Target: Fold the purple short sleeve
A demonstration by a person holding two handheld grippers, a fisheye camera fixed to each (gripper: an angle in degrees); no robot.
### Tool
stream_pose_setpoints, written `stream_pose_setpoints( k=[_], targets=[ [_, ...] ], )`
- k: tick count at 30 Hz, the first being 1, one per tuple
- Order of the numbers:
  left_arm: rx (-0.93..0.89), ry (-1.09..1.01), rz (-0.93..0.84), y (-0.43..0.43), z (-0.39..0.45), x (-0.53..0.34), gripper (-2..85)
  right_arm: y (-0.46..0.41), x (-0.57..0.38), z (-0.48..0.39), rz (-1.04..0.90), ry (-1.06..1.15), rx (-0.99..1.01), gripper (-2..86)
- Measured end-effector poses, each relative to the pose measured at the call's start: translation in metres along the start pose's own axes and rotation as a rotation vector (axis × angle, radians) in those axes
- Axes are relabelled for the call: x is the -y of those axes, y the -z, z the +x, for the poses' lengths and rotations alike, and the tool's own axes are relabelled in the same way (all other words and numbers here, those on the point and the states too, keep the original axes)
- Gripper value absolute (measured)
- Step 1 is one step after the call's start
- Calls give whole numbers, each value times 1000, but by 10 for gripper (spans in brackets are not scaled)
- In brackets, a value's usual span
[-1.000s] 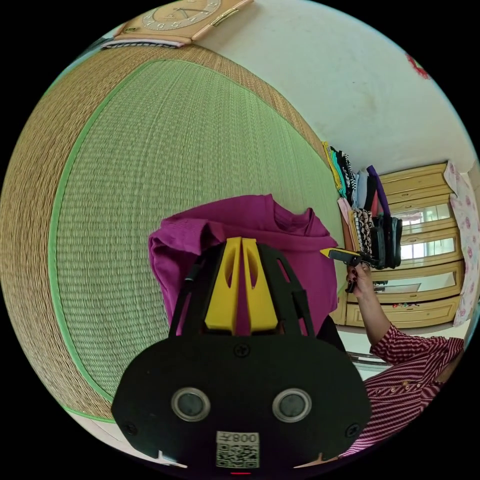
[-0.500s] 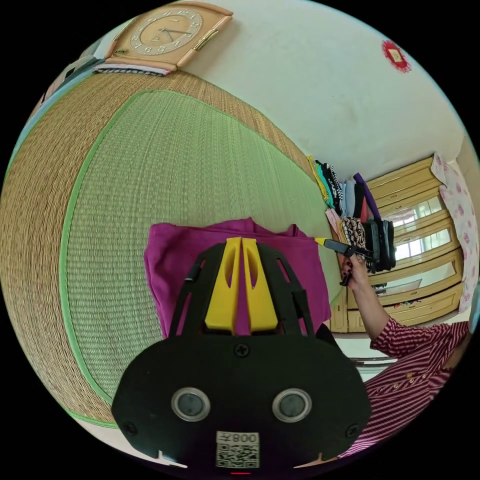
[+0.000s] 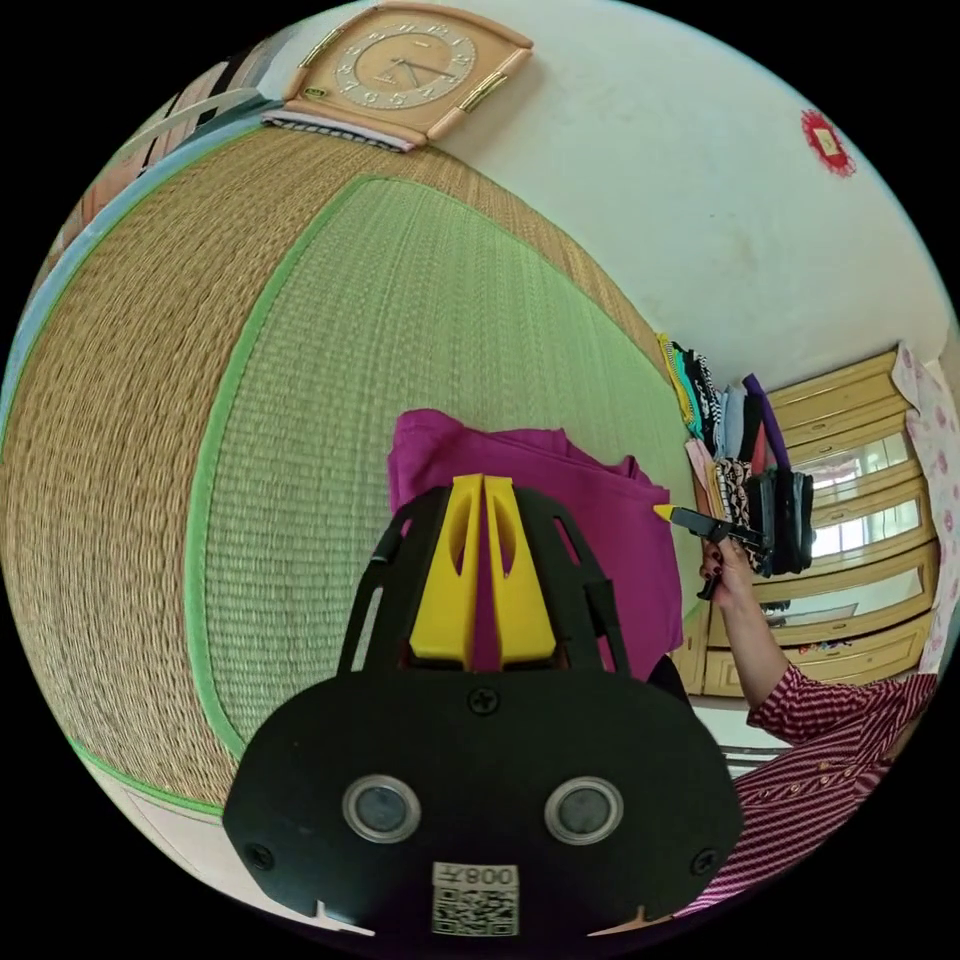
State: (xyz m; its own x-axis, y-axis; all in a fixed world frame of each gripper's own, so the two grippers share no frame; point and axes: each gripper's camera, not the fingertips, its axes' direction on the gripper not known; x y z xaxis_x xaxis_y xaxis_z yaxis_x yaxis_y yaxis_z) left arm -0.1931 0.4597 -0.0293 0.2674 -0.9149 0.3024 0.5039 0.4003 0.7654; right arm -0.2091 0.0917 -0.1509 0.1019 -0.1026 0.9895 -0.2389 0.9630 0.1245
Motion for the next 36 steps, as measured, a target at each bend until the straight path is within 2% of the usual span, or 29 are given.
stream_pose_setpoints(
  k=[6,10,11,15,20,23,31,36],
  targets=[
    [-28,78,70,10,-37,-43,2,46,-37,3,63,-6,71,1],
    [13,126,-16,-11,-65,-71,1,64,-80,13,44,-26,72,1],
    [-6,135,9,-9,-70,-80,1,66,-87,16,38,-36,71,1],
    [-68,87,57,-2,-69,-110,2,96,-141,27,72,-77,113,1],
    [-46,136,-20,-31,-101,-165,5,88,-187,43,-18,-124,101,1],
    [-67,187,17,-30,-120,-187,9,85,-203,53,-48,-157,93,2],
    [-155,268,99,-34,-162,-264,64,140,-262,72,92,-205,188,28],
    [-190,318,67,-63,-187,-295,76,142,-297,87,95,-237,228,60]
  ],
)
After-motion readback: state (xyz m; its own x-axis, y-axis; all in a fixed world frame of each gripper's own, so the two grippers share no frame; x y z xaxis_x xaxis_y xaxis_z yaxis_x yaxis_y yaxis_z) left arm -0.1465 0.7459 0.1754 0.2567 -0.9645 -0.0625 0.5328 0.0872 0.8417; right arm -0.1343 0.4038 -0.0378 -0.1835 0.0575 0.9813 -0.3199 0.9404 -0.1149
